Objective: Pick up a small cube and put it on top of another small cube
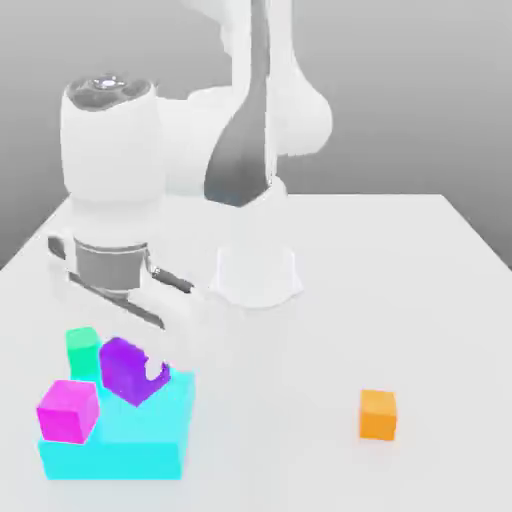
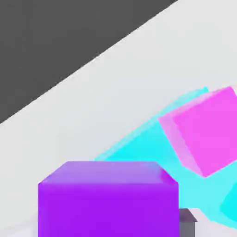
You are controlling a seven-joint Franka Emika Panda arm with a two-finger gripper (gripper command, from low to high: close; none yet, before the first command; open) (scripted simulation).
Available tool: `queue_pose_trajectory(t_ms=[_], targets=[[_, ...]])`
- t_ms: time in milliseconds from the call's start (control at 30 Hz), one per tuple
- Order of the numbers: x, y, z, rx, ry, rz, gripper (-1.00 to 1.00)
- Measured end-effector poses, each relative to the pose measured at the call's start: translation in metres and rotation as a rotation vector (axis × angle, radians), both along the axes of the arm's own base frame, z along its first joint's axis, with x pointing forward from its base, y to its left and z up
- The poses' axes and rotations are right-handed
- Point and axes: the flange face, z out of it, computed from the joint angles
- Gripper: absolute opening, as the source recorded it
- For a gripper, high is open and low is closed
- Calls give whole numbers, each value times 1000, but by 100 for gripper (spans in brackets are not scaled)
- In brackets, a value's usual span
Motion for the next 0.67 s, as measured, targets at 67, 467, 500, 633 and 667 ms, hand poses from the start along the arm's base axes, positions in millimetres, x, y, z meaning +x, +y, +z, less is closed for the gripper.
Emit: queue_pose_trajectory(t_ms=[67, 467, 500, 633, 667], targets=[[-29, -22, 8, 10, -12, -174, -100], [-83, -57, -43, 31, -31, -481, 100], [-84, -57, -47, 31, -30, -483, 100], [-83, -58, -11, 31, -29, -485, 100], [-83, -58, 1, 31, -29, -485, 100]])
